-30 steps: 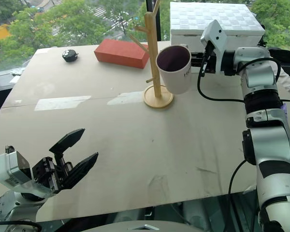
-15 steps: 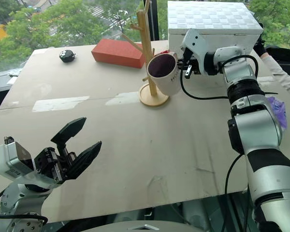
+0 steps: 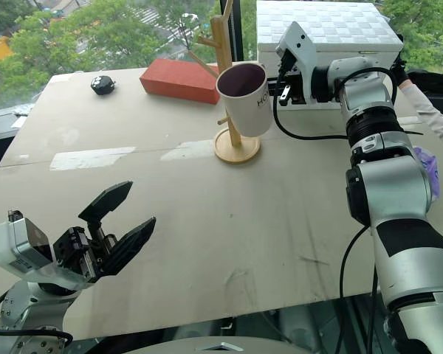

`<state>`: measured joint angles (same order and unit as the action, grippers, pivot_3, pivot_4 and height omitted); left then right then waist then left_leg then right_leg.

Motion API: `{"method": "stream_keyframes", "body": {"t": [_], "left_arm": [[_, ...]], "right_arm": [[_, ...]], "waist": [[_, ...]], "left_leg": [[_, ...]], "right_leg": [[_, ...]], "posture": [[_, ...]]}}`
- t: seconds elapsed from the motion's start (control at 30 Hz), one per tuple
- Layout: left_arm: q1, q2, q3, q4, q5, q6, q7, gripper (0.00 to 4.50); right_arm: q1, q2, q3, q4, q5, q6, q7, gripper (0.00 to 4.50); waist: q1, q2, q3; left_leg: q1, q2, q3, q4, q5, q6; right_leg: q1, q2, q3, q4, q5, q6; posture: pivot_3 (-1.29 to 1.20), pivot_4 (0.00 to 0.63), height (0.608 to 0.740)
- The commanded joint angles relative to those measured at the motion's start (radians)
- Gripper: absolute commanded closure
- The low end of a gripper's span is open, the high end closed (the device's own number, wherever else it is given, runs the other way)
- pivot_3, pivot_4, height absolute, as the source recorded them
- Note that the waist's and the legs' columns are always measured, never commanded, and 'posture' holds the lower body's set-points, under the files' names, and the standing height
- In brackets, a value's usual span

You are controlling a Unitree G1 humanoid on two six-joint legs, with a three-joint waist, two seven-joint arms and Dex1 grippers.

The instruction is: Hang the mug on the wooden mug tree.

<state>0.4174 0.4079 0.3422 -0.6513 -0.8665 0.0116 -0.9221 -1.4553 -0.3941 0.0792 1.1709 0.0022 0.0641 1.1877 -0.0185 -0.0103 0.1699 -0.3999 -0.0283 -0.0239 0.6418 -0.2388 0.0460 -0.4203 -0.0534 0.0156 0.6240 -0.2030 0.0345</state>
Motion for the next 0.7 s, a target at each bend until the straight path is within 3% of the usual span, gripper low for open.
{"method": "stream_keyframes", "body": {"t": [0.03,0.2,0.23,0.27,0.5,0.53,0.7], "left_arm": [[0.002,-0.004,-0.006,-0.018,0.001,-0.021,-0.009,0.0],[0.0,-0.024,-0.005,-0.001,0.009,-0.04,-0.015,0.0],[0.0,-0.029,-0.004,0.0,0.009,-0.046,-0.017,0.0],[-0.001,-0.035,-0.005,0.0,0.01,-0.053,-0.018,0.0],[0.004,-0.052,0.007,0.003,0.007,-0.072,-0.013,0.0],[0.007,-0.057,0.004,0.008,0.011,-0.071,-0.007,0.0],[-0.013,-0.09,0.001,0.049,0.03,-0.074,0.036,0.0]], "right_arm": [[-0.058,0.027,0.014,0.002,-0.03,-0.004,-0.034,4.41],[-0.058,0.08,0.038,0.053,-0.081,-0.023,-0.109,4.41],[-0.053,0.081,0.038,0.06,-0.086,-0.028,-0.11,3.86],[-0.048,0.076,0.035,0.063,-0.086,-0.032,-0.101,3.63],[-0.008,-0.033,-0.056,-0.018,0.001,0.021,-0.04,0.3],[0.032,-0.077,-0.069,-0.069,0.015,0.029,-0.016,0.04],[0.316,-0.238,-0.141,-0.423,0.113,0.115,0.054,0.04]], "waist": [[-0.002,0.0,0.0],[-0.015,0.0,0.0],[-0.015,0.0,0.0],[-0.014,0.0,0.0],[-0.01,0.0,0.0],[-0.01,0.0,0.0],[0.009,0.0,0.0]], "left_leg": [[0.0,0.0,0.0,0.0,0.0,0.0],[0.0,0.0,0.0,-0.001,0.0,0.0],[0.0,0.0,0.0,-0.001,0.0,0.0],[0.0,0.0,0.0,-0.001,0.0,0.0],[-0.001,-0.002,-0.001,-0.001,0.0,0.0],[-0.001,-0.002,-0.001,-0.001,0.0,0.0],[-0.001,-0.002,-0.001,0.0,0.0,0.0]], "right_leg": [[0.0,0.0,0.0,0.0,0.0,0.0],[0.0,0.0,0.0,0.0,0.0,0.0],[0.0,0.0,0.0,0.0,0.0,0.0],[-0.001,0.0,0.0,0.0,0.0,0.0],[-0.001,-0.001,-0.001,0.0,0.0,0.0],[-0.001,-0.001,0.0,0.0,0.0,0.0],[0.001,-0.001,-0.001,-0.002,0.0,0.0]], "posture": [[0.0,0.15,0.74],[0.0,0.15,0.74],[0.0,0.15,0.74],[0.0,0.15,0.74],[0.0,0.15,0.74],[0.0,0.15,0.74],[0.0,0.15,0.74]]}}
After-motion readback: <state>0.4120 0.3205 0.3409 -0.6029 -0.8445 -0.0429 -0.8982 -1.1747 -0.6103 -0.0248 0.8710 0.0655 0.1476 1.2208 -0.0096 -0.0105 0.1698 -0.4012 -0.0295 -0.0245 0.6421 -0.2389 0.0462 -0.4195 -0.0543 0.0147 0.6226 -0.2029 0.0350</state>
